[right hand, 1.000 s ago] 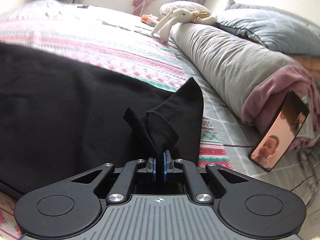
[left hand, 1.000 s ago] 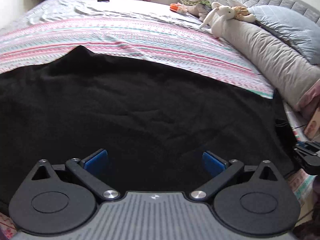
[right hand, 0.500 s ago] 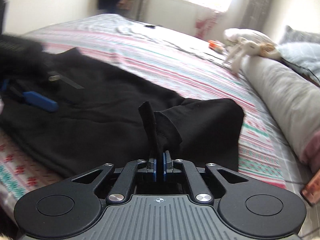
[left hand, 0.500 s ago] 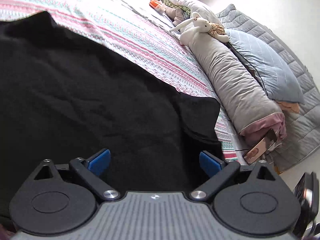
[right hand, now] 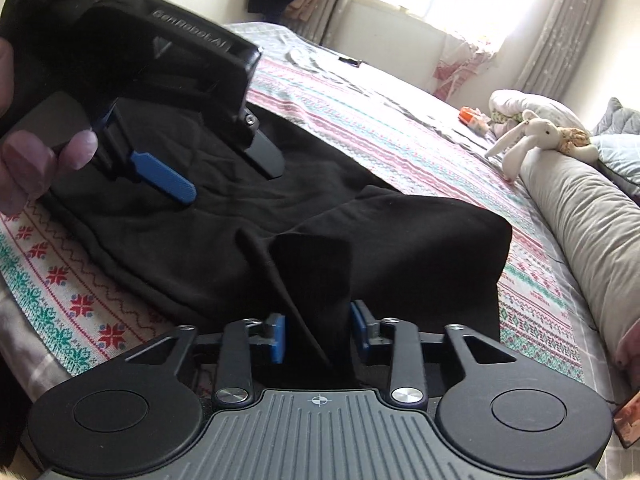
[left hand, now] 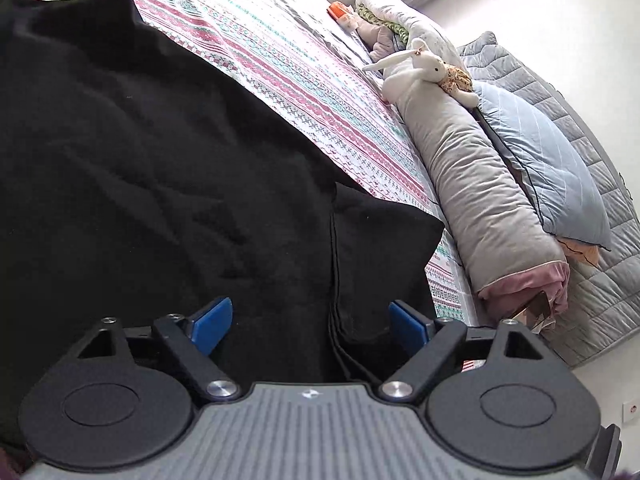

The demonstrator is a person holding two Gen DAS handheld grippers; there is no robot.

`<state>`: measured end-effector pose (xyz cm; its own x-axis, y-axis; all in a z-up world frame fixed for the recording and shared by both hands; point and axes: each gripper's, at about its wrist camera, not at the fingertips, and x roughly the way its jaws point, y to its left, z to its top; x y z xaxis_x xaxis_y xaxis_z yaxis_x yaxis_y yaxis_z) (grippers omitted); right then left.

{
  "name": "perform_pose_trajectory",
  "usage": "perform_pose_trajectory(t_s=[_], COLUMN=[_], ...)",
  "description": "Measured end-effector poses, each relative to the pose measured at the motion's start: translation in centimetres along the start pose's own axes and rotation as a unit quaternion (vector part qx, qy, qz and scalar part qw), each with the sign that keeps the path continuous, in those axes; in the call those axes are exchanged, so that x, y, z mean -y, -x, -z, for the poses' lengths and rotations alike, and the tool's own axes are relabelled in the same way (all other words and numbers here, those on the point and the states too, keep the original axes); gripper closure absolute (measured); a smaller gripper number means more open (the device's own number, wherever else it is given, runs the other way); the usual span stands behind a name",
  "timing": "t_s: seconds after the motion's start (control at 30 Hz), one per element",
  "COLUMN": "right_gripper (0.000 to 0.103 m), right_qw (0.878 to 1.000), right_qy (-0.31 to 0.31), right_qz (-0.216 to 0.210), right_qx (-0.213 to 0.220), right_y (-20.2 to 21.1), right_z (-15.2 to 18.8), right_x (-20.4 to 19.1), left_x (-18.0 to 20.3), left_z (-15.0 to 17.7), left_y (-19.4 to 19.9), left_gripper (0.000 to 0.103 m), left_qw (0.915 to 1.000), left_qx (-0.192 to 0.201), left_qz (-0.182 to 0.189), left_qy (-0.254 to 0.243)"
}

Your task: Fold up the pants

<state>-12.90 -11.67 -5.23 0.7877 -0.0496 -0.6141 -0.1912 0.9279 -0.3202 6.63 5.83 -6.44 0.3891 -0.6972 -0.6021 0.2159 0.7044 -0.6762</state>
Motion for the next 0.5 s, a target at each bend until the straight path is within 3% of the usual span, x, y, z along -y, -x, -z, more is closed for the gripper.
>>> perform_pose_trajectory(t_s=[0.17, 0.23, 0.27, 0.37, 0.5], right_gripper=[0.068, 0.093, 0.1, 0.1, 0.099], right_qw=[1.0, 1.0, 0.999, 0.999, 0.996], right_qy=[-0.008, -0.001, -0.001, 0.002, -0.018], right_qz=[-0.013, -0.028, -0.035, -0.039, -0.072], right_qx=[0.007, 0.013, 0.017, 0.035, 0.047], right_y=[-0.5, -0.5, -0.3, 0.7, 1.7], right_z=[-0.4, -0.6, -0.8, -1.2, -1.4], right_x=[0.0, -0.3, -0.4, -0.5, 0.0], left_x=[-0.1, -0.1, -0.1, -0.4, -0.4], left_z=[-0.3, -0.4, -0.5, -0.6, -1.2], left_y=[-0.4, -0.8, -1.0, -1.6, -2.7], left_gripper=[0.001, 0.005, 0.009, 0.024, 0.029], left_qw=[0.9997, 0.9991, 0.9985, 0.9961, 0.9931], left_qx=[-0.021, -0.035, -0.044, -0.068, -0.08], left_qz=[0.015, 0.025, 0.03, 0.044, 0.061], left_qy=[0.001, 0.005, 0.01, 0.035, 0.06])
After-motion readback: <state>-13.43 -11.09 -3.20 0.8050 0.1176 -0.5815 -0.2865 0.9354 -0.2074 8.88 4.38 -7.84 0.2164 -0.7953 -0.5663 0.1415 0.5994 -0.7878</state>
